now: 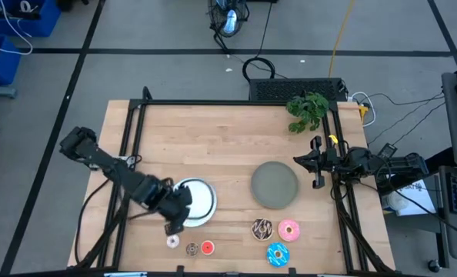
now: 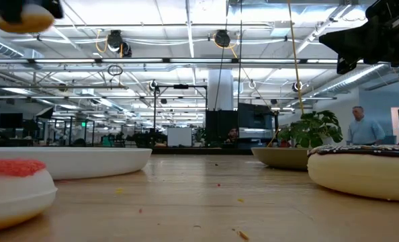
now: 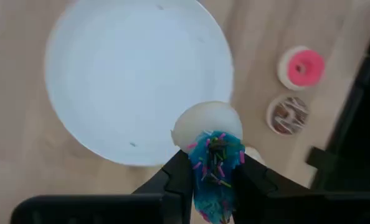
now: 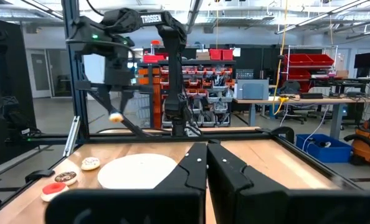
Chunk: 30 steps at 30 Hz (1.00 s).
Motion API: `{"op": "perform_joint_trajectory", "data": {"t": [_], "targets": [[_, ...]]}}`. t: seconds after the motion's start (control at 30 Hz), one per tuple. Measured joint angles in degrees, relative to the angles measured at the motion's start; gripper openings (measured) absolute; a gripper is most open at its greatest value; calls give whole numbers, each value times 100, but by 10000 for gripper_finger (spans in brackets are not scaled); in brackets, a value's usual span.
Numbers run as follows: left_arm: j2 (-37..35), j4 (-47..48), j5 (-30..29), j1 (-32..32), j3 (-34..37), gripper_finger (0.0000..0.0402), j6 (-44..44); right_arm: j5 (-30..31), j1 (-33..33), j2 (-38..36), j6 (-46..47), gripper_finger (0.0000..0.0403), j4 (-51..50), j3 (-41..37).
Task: Pick & Place donuts
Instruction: Put the small blue donut on the white plate
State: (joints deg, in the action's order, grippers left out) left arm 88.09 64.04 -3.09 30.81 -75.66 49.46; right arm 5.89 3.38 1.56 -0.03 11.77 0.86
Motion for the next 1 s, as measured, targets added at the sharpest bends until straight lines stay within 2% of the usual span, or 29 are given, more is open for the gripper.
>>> {"op": "perform_joint_trajectory", "data": {"t": [0.27,0.57,0.73,1.0], "targets": [[225,-205,-252,-1025,-3,129,-1648,1,-2,0,-4,0,7,0],[1323,-882,-214,-1612,4,134,-3016,2,0,0,-66,0,4,0],[1840,-821,145,-1718,13,134,-3185,0,-1,0,-66,0,1,-1],[2194,-720,155,-1703,13,134,-3185,0,-1,0,-55,0,0,1]]}}
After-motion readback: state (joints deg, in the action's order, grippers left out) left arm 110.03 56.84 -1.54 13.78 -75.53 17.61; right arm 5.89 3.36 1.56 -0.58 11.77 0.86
